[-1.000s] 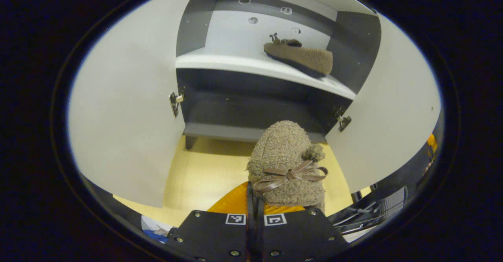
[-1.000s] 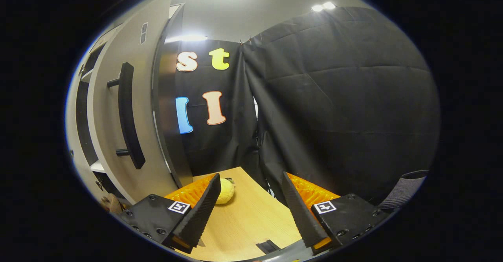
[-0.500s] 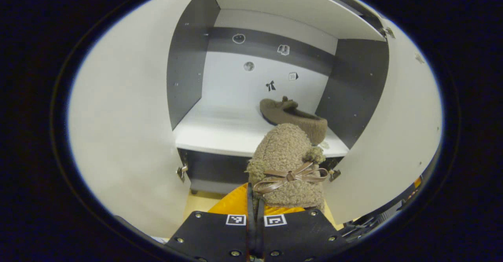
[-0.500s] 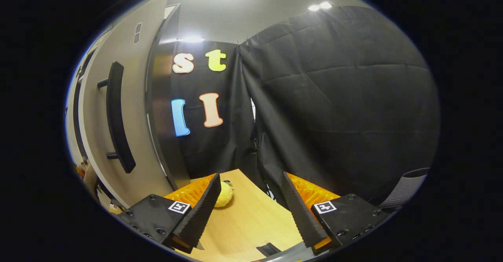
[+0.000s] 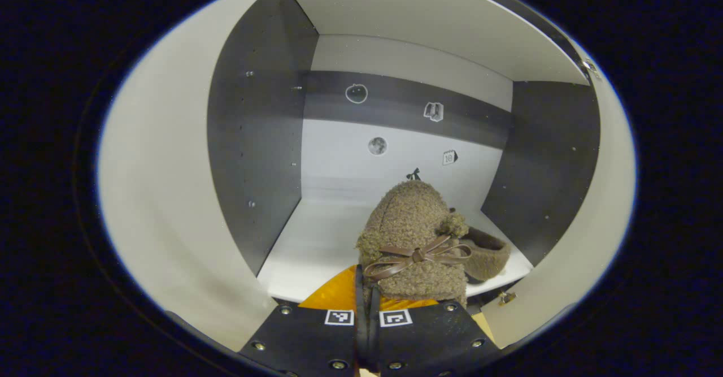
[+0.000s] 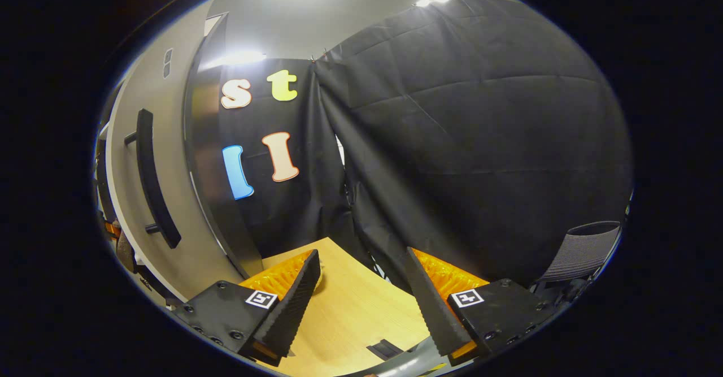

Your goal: Grab one shoe with the right hand and put it into the shoe cabinet, grab the other shoe with the left hand and put it into the shoe cabinet; then close the right door with the right hand and the left door with the left hand.

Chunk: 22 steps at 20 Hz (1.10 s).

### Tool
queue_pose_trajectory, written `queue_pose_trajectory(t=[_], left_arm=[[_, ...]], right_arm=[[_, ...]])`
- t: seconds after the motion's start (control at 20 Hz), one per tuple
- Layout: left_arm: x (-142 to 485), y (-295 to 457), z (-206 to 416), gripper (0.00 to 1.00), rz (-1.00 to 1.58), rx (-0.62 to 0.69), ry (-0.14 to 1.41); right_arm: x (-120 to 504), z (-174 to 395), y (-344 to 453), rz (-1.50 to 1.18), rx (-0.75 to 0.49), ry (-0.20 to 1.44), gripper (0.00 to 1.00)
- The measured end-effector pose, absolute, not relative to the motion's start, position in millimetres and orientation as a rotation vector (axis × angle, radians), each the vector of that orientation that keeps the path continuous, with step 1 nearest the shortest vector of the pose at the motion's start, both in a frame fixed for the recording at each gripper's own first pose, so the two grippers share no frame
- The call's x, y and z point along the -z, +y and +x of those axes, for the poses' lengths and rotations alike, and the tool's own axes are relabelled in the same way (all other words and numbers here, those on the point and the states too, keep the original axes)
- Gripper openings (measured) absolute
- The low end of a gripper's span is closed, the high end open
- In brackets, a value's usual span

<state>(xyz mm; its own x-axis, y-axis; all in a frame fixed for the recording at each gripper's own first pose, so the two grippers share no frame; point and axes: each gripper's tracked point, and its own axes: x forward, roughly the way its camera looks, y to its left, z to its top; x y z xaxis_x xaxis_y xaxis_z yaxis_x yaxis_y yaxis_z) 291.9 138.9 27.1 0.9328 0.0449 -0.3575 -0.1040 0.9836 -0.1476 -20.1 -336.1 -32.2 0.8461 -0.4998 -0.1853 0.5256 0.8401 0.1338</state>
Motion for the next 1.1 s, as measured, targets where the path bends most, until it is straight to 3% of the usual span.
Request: queue_pose_trajectory(t=[0.05, 0.25, 0.35, 0.4, 0.45, 0.5, 0.95, 1.05, 1.1], left_arm=[[-30, 140, 303, 0.01, -0.178, -0.075, 0.349], [-42, 144, 350, 0.01, -0.187, -0.068, 0.307], [-43, 147, 377, 0.01, -0.189, -0.066, 0.299], [-41, 150, 388, 0.01, -0.189, -0.075, 0.299], [-38, 155, 397, 0.01, -0.184, -0.092, 0.297], [-34, 159, 404, 0.02, -0.177, -0.106, 0.297], [-3, 162, 425, 0.02, -0.084, -0.143, 0.379], [-2, 154, 425, 0.03, -0.075, -0.109, 0.385], [3, 154, 426, 0.09, -0.068, -0.104, 0.397]], right_arm=[[28, -25, -342, 0.184, 0.564, 0.137, 0.92], [18, -53, -359, 0.168, 0.662, 0.102, 0.95], [17, -63, -362, 0.172, 0.699, 0.09, 0.92], [15, -67, -364, 0.171, 0.709, 0.087, 0.96], [16, -73, -365, 0.164, 0.721, 0.084, 0.92], [14, -77, -368, 0.152, 0.736, 0.078, 0.96], [26, -101, -371, 0.152, 0.792, 0.078, 0.92], [28, -101, -372, 0.142, 0.789, 0.091, 0.92], [29, -99, -373, 0.135, 0.786, 0.094, 0.96]])
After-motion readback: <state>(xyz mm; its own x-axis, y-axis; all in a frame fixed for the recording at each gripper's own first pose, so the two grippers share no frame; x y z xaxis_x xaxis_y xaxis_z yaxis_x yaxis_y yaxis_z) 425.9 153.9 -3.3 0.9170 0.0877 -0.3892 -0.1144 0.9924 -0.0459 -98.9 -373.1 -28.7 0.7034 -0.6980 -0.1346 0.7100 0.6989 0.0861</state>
